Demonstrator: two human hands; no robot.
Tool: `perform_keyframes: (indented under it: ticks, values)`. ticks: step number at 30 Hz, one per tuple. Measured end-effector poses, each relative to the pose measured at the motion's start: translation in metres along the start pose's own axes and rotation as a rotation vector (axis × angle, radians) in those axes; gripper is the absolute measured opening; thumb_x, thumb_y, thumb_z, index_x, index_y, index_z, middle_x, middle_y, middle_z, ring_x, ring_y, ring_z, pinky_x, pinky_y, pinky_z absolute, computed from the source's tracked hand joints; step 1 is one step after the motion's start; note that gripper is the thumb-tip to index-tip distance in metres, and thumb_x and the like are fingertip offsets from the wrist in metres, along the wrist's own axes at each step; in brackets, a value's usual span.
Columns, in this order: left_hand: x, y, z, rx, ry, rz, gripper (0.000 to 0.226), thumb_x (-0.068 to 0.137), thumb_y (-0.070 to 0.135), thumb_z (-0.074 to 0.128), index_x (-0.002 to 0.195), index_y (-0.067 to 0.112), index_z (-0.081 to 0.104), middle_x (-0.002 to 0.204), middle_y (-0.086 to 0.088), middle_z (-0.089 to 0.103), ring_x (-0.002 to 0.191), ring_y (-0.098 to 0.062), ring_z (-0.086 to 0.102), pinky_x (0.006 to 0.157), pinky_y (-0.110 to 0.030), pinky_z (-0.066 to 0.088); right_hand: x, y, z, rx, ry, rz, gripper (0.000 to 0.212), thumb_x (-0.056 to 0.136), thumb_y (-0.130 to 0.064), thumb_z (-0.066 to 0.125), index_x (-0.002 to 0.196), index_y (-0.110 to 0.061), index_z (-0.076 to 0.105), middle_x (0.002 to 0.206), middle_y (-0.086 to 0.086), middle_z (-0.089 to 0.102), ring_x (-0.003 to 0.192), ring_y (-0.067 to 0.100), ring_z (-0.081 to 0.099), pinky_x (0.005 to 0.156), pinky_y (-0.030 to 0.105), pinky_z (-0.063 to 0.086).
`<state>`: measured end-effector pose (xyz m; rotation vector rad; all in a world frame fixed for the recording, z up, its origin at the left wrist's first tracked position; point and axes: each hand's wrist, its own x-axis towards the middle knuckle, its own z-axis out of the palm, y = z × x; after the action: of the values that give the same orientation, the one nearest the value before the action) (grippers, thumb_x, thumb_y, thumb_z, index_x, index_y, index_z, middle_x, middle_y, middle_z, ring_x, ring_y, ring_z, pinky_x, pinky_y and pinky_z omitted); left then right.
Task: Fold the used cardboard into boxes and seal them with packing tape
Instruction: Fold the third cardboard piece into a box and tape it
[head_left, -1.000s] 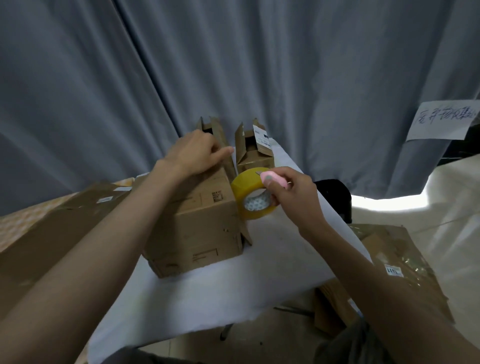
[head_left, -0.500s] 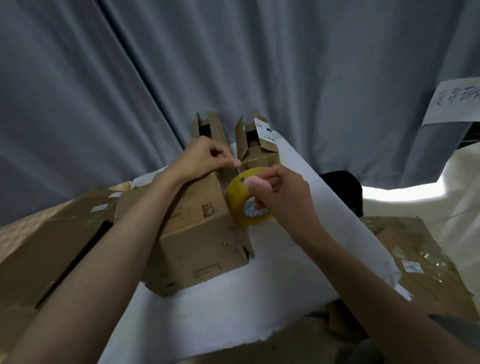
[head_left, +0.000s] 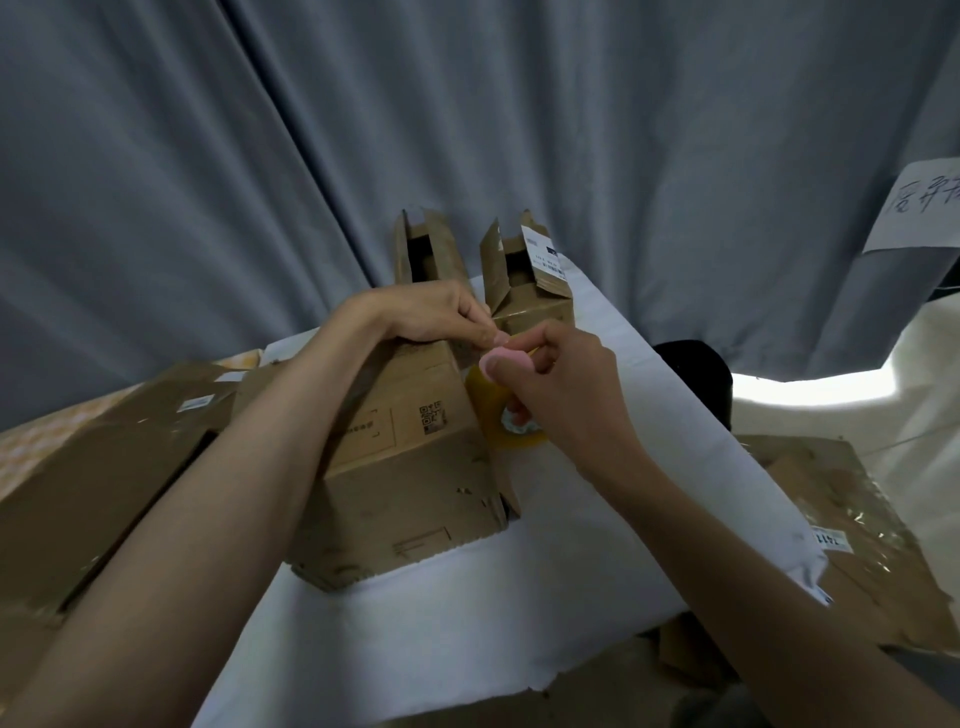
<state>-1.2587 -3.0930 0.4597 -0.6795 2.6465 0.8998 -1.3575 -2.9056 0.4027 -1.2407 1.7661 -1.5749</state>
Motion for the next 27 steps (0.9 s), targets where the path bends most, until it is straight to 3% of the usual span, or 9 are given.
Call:
perform_keyframes:
  ticks: [3,8,11,14,17,19,23,25,27]
  values:
    - [-0.002,0.0,0.001,-0.007,0.0,0.016,0.035,0.089,0.052,0.056,0.103,0.028,0.078,0.104,0.016,0.07,0.105,-0.001,0.062,0.095,-0.024,0.041,0.002,-0.003,0.001,-0.034,-0.033,0.014,0.008,0.087,-0.026,0.073,0.089,-0.02,0.068,0.068,-0.002,0.066,0.058,0.012,0.068,0.058,0.021,0.056]
    - [-0.003,0.001,0.001,-0.033,-0.006,0.037,0.036,0.09,0.046,0.058,0.104,0.019,0.077,0.101,0.017,0.069,0.101,-0.002,0.063,0.088,-0.012,0.042,0.013,-0.011,-0.02,-0.221,-0.274,0.04,0.016,0.083,-0.024,0.076,0.073,-0.029,0.065,0.071,-0.006,0.064,0.059,0.008,0.064,0.049,0.018,0.055]
    - [-0.003,0.0,0.0,-0.039,0.005,0.037,0.033,0.091,0.043,0.058,0.102,0.019,0.077,0.099,0.018,0.069,0.101,-0.003,0.063,0.089,-0.015,0.044,0.024,-0.007,-0.052,-0.313,-0.52,0.062,0.008,0.081,-0.023,0.079,0.083,-0.022,0.072,0.077,0.005,0.071,0.055,0.01,0.064,0.047,0.016,0.048]
    - [-0.003,-0.001,0.001,-0.056,0.015,0.029,0.037,0.089,0.044,0.058,0.104,0.016,0.077,0.101,0.015,0.068,0.103,-0.007,0.062,0.096,-0.024,0.045,0.031,0.01,-0.074,-0.553,-0.739,0.098,0.018,0.078,-0.027,0.083,0.09,-0.024,0.071,0.087,0.004,0.073,0.067,0.012,0.068,0.055,0.019,0.053]
    - [-0.004,-0.002,0.001,-0.042,0.032,0.038,0.041,0.088,0.046,0.06,0.106,0.013,0.077,0.104,0.008,0.068,0.105,-0.01,0.063,0.098,-0.028,0.045,0.031,0.037,-0.069,-0.838,-0.772,0.19,0.027,0.069,-0.039,0.089,0.082,-0.029,0.068,0.085,-0.002,0.069,0.086,0.017,0.068,0.078,0.03,0.058]
    - [-0.004,-0.002,0.001,-0.027,0.034,0.035,0.041,0.089,0.047,0.059,0.106,0.015,0.077,0.106,0.008,0.068,0.106,-0.01,0.062,0.099,-0.029,0.044,0.028,0.055,-0.06,-0.872,-0.77,0.219,0.028,0.07,-0.039,0.088,0.085,-0.029,0.068,0.092,-0.002,0.066,0.095,0.018,0.066,0.09,0.034,0.055]
    - [-0.005,0.0,0.002,-0.032,0.03,0.037,0.042,0.088,0.048,0.059,0.107,0.015,0.077,0.106,0.01,0.069,0.106,-0.008,0.062,0.098,-0.028,0.044,0.035,0.066,-0.057,-0.888,-0.69,0.2,0.026,0.076,-0.03,0.083,0.098,-0.023,0.071,0.107,0.001,0.067,0.103,0.019,0.062,0.093,0.034,0.051]
    - [-0.006,0.001,0.002,-0.018,0.034,0.027,0.044,0.087,0.05,0.058,0.106,0.016,0.076,0.107,0.008,0.068,0.106,-0.009,0.062,0.101,-0.032,0.045,0.04,0.059,-0.059,-0.793,-0.415,0.107,0.015,0.082,-0.022,0.075,0.087,-0.02,0.061,0.1,0.004,0.067,0.093,0.021,0.061,0.082,0.033,0.05]
    - [-0.006,0.002,0.002,-0.01,0.036,0.015,0.045,0.086,0.053,0.059,0.106,0.017,0.077,0.108,0.009,0.068,0.108,-0.01,0.061,0.105,-0.037,0.045,0.041,0.046,-0.058,-0.441,-0.036,-0.071,0.018,0.082,-0.009,0.067,0.08,-0.017,0.05,0.086,0.007,0.061,0.079,0.021,0.056,0.069,0.033,0.044]
